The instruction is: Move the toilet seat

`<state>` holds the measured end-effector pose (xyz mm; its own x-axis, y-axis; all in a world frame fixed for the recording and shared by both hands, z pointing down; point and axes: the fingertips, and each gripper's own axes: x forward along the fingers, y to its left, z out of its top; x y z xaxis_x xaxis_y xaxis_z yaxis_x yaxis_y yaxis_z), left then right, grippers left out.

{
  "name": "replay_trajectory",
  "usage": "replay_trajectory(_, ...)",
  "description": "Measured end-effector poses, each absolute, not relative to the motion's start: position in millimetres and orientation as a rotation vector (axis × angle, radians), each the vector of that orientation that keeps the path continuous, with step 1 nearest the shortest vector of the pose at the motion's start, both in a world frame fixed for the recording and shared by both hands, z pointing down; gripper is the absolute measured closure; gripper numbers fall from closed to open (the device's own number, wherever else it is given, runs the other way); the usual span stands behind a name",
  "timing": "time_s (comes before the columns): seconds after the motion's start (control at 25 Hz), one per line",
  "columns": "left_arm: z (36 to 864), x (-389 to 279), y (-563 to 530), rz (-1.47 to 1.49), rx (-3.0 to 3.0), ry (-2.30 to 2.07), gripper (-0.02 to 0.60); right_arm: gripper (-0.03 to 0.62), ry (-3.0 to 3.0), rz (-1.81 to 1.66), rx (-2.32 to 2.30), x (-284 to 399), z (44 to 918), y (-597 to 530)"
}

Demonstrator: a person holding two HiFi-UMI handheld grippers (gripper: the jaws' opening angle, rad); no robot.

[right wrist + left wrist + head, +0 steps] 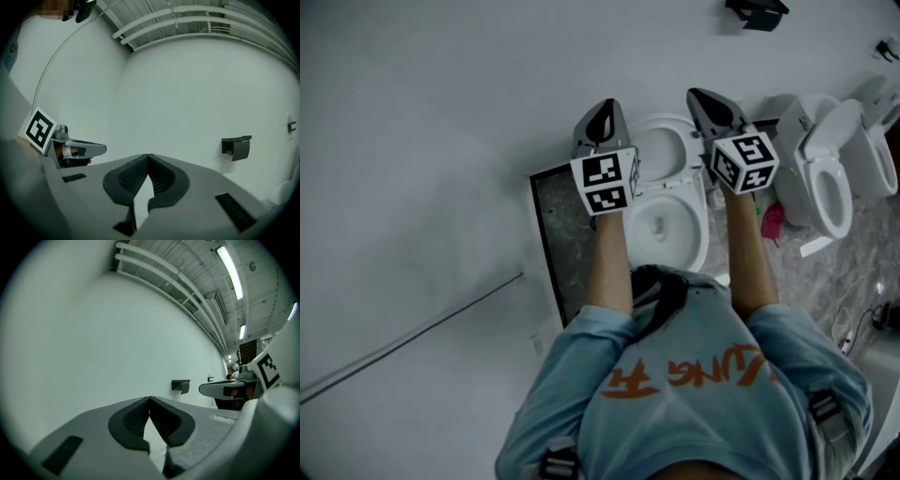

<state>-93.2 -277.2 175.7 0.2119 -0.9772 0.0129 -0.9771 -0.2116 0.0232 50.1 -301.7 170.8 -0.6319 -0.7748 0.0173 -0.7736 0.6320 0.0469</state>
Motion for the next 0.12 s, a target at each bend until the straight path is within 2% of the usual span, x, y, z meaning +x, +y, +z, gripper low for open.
replay_trajectory(0.12,175.8,-89.5,-276.2,-0.025,2.445,-1.927,0.578,0.595,-2.814,-0.058,1.333,49.4,169.6,-300.4)
